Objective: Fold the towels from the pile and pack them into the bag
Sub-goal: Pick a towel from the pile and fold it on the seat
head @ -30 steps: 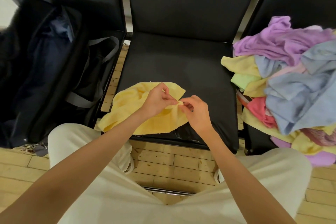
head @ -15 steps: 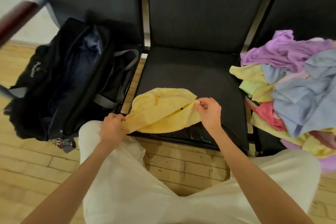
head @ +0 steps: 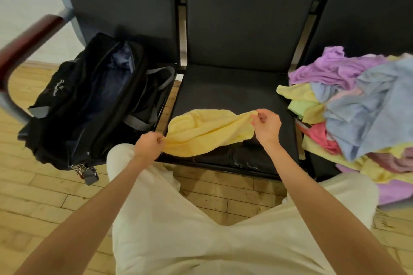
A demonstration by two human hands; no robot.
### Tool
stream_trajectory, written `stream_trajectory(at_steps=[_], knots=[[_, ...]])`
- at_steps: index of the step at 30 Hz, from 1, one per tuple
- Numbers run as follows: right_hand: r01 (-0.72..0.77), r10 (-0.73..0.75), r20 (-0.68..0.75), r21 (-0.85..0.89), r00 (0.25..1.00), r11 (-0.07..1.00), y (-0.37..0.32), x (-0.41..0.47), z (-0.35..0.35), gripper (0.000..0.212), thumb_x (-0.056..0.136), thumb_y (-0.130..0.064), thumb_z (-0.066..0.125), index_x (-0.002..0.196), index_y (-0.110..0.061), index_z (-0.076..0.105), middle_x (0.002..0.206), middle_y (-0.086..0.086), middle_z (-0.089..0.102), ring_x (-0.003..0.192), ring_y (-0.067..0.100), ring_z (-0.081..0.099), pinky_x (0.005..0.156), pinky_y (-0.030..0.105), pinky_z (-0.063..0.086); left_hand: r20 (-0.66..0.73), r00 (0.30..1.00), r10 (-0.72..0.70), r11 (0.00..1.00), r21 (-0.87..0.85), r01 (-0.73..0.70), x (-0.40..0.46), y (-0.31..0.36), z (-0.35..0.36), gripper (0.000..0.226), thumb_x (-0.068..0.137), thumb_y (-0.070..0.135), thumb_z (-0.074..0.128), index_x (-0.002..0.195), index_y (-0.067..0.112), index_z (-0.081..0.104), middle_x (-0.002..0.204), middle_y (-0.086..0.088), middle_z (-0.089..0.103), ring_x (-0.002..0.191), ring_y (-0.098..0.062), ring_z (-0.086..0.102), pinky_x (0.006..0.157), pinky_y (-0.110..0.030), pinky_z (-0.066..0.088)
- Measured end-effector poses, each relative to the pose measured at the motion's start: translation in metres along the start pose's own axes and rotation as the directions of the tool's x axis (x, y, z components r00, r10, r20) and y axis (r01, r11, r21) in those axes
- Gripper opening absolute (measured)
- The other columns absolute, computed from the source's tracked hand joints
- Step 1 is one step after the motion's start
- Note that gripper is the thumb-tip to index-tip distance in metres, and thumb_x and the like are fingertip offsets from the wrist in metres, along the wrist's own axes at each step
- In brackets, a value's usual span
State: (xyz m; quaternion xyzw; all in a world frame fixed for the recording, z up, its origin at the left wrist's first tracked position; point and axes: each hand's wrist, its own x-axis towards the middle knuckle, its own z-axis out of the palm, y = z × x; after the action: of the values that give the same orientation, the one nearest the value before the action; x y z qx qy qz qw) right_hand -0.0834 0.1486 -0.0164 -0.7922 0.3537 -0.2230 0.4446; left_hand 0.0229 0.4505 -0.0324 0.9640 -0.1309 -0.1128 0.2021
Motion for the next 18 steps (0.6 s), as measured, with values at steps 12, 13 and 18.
stream_trajectory(at_steps=[12, 13, 18], knots=[[0.361, -0.198, -0.514, 0.239, 0.835, 0.902, -0.084, -0.004, -0.070, 0.005, 0.095, -0.015, 0.054, 0.091, -0.012, 0.057, 0.087, 0.009, 0.056, 0.080, 0.014, 0.050, 0.071, 0.006, 0.037, -0.382, 0.849, -0.366, 0.566, -0.815, -0.122, 0.030, 0.115, -0.116, 0.010, 0.088, 0.008, 0.056, 0.090, 0.009, 0.065, 0.080, -0.005, 0.061, 0.071, -0.016, 0.060, 0.067, -0.029, 0.056], [0.348, -0.181, -0.503, 0.261, 0.845, 0.900, -0.089, -0.002, -0.077, 0.004, 0.095, -0.017, 0.053, 0.095, -0.014, 0.056, 0.091, 0.010, 0.057, 0.083, 0.016, 0.052, 0.075, 0.011, 0.041, -0.349, 0.856, -0.382, 0.486, -0.864, -0.135, 0.030, 0.127, -0.125, 0.011, 0.087, 0.005, 0.055, 0.083, 0.010, 0.063, 0.077, -0.004, 0.058, 0.069, -0.015, 0.056, 0.063, -0.026, 0.051], [0.277, -0.124, -0.528, 0.222, 0.840, 0.935, -0.107, -0.001, -0.107, 0.025, 0.099, -0.021, 0.047, 0.113, -0.002, 0.056, 0.110, 0.016, 0.055, 0.092, 0.017, 0.048, 0.076, -0.003, 0.028, -0.331, 0.880, -0.340, 0.331, -0.918, -0.218, 0.026, 0.163, -0.166, 0.012, 0.081, -0.001, 0.054, 0.076, 0.008, 0.059, 0.078, -0.010, 0.051, 0.070, -0.017, 0.047, 0.061, -0.028, 0.042]])
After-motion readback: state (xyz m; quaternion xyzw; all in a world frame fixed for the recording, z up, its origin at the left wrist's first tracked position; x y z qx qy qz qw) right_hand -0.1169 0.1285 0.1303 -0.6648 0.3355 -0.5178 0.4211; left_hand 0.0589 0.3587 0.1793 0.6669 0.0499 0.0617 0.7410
